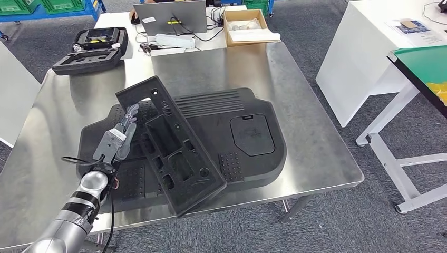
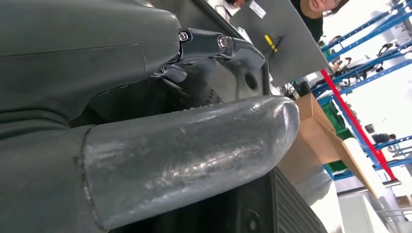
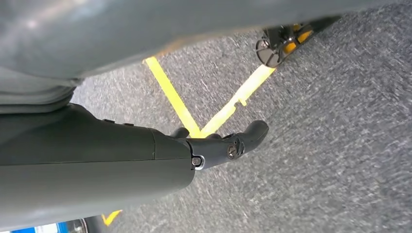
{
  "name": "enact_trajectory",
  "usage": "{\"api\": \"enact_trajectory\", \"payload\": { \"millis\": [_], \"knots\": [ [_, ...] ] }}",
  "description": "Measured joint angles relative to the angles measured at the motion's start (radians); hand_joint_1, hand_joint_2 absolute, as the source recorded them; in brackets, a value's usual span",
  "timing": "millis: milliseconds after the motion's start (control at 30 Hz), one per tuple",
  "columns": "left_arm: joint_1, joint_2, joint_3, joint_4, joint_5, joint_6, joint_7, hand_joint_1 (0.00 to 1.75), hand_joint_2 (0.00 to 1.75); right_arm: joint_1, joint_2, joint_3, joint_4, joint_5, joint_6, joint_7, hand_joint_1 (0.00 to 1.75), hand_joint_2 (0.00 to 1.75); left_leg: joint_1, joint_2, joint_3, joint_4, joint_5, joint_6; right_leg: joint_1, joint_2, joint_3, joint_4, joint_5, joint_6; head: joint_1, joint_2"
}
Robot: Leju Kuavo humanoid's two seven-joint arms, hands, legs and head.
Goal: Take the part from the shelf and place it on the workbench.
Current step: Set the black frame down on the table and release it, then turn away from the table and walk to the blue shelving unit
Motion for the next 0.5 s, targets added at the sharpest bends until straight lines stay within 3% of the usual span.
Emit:
{"api": "enact_trajectory", "payload": {
  "millis": [67, 133, 167, 200, 267, 333, 367, 400, 433, 500],
  "knots": [
    [0.003, -0.001, 0.005, 0.000, 0.000, -0.002, 0.000, 0.00, 0.00, 0.000, -0.001, 0.000, 0.000, -0.001, -0.001, 0.001, 0.00, 0.00, -0.011, -0.002, 0.006, -0.021, 0.011, 0.004, 0.000, 0.000, -0.002, -0.003, 0.011, 0.014, 0.001, 0.000],
    [0.005, -0.003, 0.010, -0.001, 0.000, -0.006, -0.001, 0.00, 0.00, 0.002, -0.002, 0.000, 0.001, -0.002, -0.003, 0.001, 0.00, 0.00, -0.016, -0.002, -0.005, -0.024, 0.028, 0.019, -0.003, -0.001, -0.008, -0.005, 0.017, 0.027, 0.002, 0.000],
    [0.007, -0.004, 0.011, -0.001, 0.000, -0.008, -0.002, 0.00, 0.00, 0.002, -0.003, 0.000, 0.001, -0.003, -0.004, 0.001, 0.00, 0.00, -0.015, 0.000, -0.012, -0.026, 0.039, 0.028, -0.004, -0.001, -0.019, 0.010, 0.001, 0.027, 0.002, 0.000],
    [0.009, -0.006, 0.012, -0.003, 0.000, -0.010, -0.003, 0.00, 0.00, 0.003, -0.004, 0.000, 0.001, -0.004, -0.006, 0.001, 0.00, 0.00, -0.014, 0.001, -0.022, -0.028, 0.051, 0.037, -0.004, -0.002, -0.037, 0.045, -0.029, 0.023, 0.004, 0.000],
    [0.019, -0.009, 0.016, -0.006, 0.000, -0.012, -0.003, 0.00, 0.00, 0.002, -0.004, 0.000, 0.002, -0.005, -0.008, 0.001, 0.00, 0.00, -0.015, 0.004, -0.048, -0.028, 0.071, 0.049, -0.005, -0.003, -0.086, 0.177, -0.118, 0.010, 0.006, 0.000],
    [0.033, -0.011, 0.021, -0.008, 0.000, -0.014, -0.004, 0.00, 0.00, 0.002, -0.005, 0.000, 0.002, -0.007, -0.009, 0.001, 0.00, 0.00, -0.019, 0.006, -0.075, -0.028, 0.089, 0.051, -0.004, -0.003, -0.111, 0.291, -0.168, 0.014, 0.006, 0.000],
    [0.039, -0.012, 0.023, -0.008, 0.000, -0.015, -0.004, 0.00, 0.00, 0.002, -0.007, 0.000, 0.002, -0.008, -0.009, 0.001, 0.00, 0.00, -0.021, 0.006, -0.088, -0.027, 0.098, 0.051, -0.004, -0.003, -0.097, 0.300, -0.169, 0.021, 0.006, 0.000],
    [0.044, -0.013, 0.024, -0.009, 0.000, -0.015, -0.004, 0.00, 0.00, 0.002, -0.009, 0.000, 0.002, -0.009, -0.010, 0.001, 0.00, 0.00, -0.022, 0.006, -0.100, -0.027, 0.107, 0.049, -0.004, -0.004, -0.063, 0.269, -0.158, 0.027, 0.006, 0.000],
    [0.048, -0.014, 0.027, -0.011, -0.001, -0.015, -0.004, 0.00, 0.00, 0.001, -0.011, 0.000, 0.002, -0.009, -0.010, 0.001, 0.00, 0.00, -0.023, 0.006, -0.110, -0.027, 0.116, 0.047, -0.002, -0.004, -0.010, 0.204, -0.144, 0.030, 0.006, 0.000],
    [0.053, -0.016, 0.030, -0.018, -0.001, -0.016, -0.004, 0.00, 0.00, -0.002, -0.017, 0.000, 0.002, -0.010, -0.011, 0.000, 0.00, 0.00, -0.027, 0.006, -0.124, -0.027, 0.132, 0.040, 0.007, -0.006, 0.103, 0.055, -0.133, 0.022, 0.005, 0.000]
  ]
}}
